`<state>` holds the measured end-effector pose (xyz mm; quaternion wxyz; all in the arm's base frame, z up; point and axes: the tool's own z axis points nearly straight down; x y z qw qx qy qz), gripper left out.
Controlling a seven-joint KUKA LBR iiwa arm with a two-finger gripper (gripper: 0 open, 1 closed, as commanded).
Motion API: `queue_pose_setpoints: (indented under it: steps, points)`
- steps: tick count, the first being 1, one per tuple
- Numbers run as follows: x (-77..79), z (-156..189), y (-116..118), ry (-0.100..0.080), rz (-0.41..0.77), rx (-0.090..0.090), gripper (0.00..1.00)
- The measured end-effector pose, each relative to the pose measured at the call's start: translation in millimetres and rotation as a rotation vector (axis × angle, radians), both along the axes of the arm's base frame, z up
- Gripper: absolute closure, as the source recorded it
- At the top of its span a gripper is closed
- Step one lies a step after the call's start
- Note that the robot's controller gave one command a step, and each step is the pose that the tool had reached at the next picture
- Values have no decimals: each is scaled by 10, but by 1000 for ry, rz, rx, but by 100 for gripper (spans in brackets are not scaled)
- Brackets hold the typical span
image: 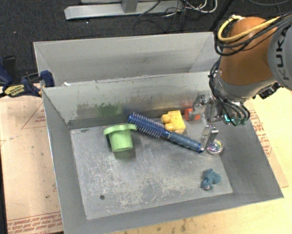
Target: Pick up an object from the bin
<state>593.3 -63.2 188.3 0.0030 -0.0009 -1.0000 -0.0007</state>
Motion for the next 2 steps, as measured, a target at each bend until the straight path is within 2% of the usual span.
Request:
queue_pose_setpoints:
  steps: [1,2]
  points:
    - [-12,-1112,136,-13,191,-1,0]
    - [6,-1088,136,-21,191,-2,100]
